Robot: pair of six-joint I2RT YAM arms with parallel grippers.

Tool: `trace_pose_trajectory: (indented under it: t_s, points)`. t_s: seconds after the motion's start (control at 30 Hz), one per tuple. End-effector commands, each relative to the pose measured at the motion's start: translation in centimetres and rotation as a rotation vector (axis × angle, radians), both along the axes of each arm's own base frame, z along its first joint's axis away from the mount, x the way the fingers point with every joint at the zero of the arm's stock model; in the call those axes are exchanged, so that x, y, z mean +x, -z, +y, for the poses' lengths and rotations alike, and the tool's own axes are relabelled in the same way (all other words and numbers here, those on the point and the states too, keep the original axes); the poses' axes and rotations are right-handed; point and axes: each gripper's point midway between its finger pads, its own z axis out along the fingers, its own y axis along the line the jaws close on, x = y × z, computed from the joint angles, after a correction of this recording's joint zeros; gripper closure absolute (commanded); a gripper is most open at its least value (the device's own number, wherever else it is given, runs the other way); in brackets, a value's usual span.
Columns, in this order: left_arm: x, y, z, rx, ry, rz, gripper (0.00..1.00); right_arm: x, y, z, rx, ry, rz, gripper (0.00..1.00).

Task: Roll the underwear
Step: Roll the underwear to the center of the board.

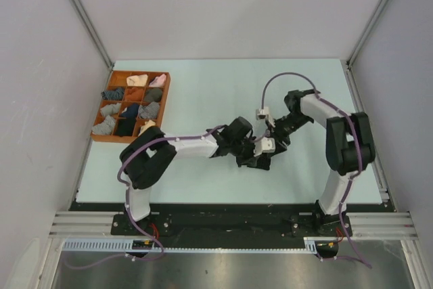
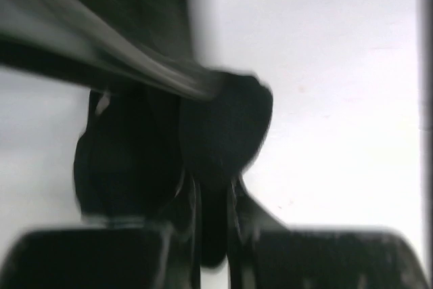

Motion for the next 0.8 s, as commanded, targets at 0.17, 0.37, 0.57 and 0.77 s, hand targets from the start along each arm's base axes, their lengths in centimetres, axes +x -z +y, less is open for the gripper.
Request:
trace_pose_trajectory:
  t_s: [0.17, 0.37, 0.57, 0.77]
  points:
    - [-4.2, 5.9, 4.2, 0.148, -0.093, 0.843, 0.94, -0.1, -5.8, -0.4, 0.098, -0.130, -0.556, 0.43]
    - [-3.2, 6.4, 3.6, 0.163, -0.131, 0.867, 0.93, -2.0, -4.9, 0.6, 0.061, -0.188, -0.783, 0.32]
    - [-2.5, 6.0, 3.3, 0.163, -0.150, 0.833, 0.92, 0.7, -6.5, -2.4, 0.045, 0.058, -0.758, 0.31]
    - [-2.1, 5.5, 3.3, 0.148, -0.166, 0.792, 0.92, 2.1, -4.6, -5.6, -0.088, 0.194, -0.685, 0.30]
